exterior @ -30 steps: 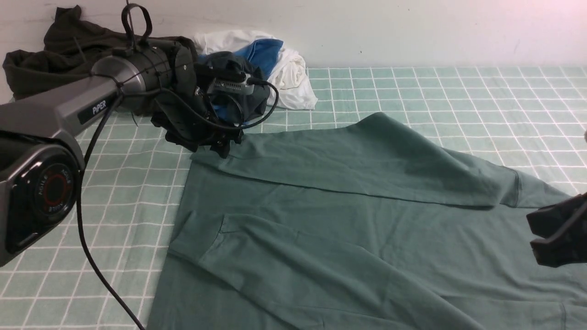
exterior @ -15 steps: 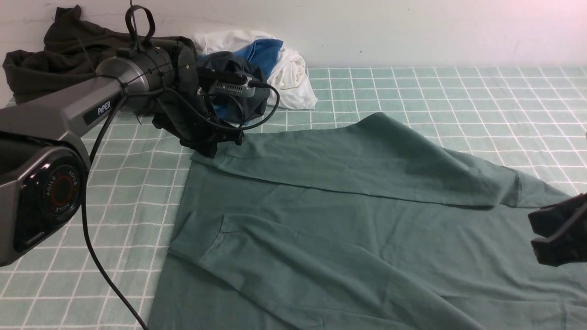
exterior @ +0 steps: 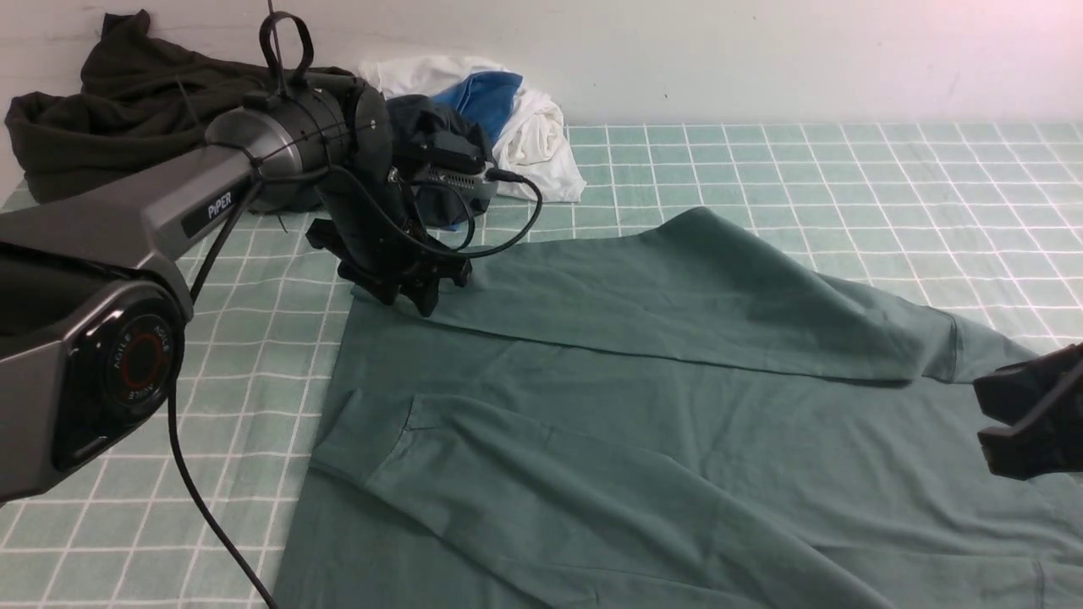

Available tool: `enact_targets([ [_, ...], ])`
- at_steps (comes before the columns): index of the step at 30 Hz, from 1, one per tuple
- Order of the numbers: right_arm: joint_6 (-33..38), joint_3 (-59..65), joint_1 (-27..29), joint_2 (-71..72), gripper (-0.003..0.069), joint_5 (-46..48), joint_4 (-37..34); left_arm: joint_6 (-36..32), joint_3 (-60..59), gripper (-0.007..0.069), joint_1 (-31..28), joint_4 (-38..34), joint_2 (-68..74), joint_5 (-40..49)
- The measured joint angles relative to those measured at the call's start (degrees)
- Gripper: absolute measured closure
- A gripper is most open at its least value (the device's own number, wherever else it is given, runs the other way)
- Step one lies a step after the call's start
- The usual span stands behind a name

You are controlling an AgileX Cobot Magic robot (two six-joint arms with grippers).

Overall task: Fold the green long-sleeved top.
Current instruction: Use the left arm to clamp the cuff farthest from it, then use the left arm to drag and drop the cuff onto the cuff closest to the left arm

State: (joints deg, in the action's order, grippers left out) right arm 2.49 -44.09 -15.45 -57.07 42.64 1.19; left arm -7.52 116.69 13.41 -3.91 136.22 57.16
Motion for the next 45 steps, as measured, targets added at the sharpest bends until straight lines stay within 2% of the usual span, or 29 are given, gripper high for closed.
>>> enact_targets([
  [3,0.0,0.0,0.0,0.0,0.0574,0.0,0.0,0.05,0.06,0.0186,0.07,-0.31,0.29,-0.08],
  [6,0.0,0.0,0.0,0.0,0.0574,0.0,0.0,0.05,0.12,0.0231,0.13,-0.14,0.33,0.02],
  [7,0.0,0.0,0.0,0.0,0.0574,0.0,0.0,0.05,0.12,0.0281,0.13,0.17,0.33,0.09],
  [8,0.0,0.0,0.0,0.0,0.0574,0.0,0.0,0.05,0.12,0.0402,0.01,0.77,0.33,0.09],
  [9,0.0,0.0,0.0,0.0,0.0574,0.0,0.0,0.05,0.18,0.0417,0.01,0.86,0.33,0.15],
  [10,0.0,0.0,0.0,0.0,0.0574,0.0,0.0,0.0,0.35,0.0527,-0.05,1.12,0.33,0.55],
  [13,0.06,0.0,0.0,0.0,0.0573,0.0,0.0,0.0,1.04,0.0599,-0.05,0.41,0.33,1.98],
  [22,0.17,0.0,0.0,0.0,0.0573,-1.21,0.0,0.0,3.68,0.0608,0.12,-0.17,-3.92,6.96],
  [26,0.17,0.0,0.0,0.0,0.0573,-1.25,0.02,0.0,3.91,0.0608,1.04,-0.23,-12.51,11.93],
  [30,0.17,0.0,0.0,0.0,0.0573,-0.74,0.02,0.26,0.99,0.0608,2.51,-0.23,-18.9,12.77],
  [33,-0.25,0.0,0.0,0.0,0.0573,1.08,0.02,1.75,-8.99,0.0608,5.22,-0.23,-27.68,13.28],
  [34,-0.25,0.0,0.0,0.0,0.0573,1.16,0.02,1.75,-8.99,0.0608,5.39,-0.23,-28.13,13.28],
  [37,-0.25,0.0,0.0,0.0,0.0571,2.15,-0.7,2.81,-22.43,0.0608,8.13,-0.23,-36.05,12.64],
  [45,-0.38,0.0,0.0,0.53,0.0564,2.26,-2.95,3.74,-46.8,0.0608,10.65,-0.41,-46.15,4.53],
])
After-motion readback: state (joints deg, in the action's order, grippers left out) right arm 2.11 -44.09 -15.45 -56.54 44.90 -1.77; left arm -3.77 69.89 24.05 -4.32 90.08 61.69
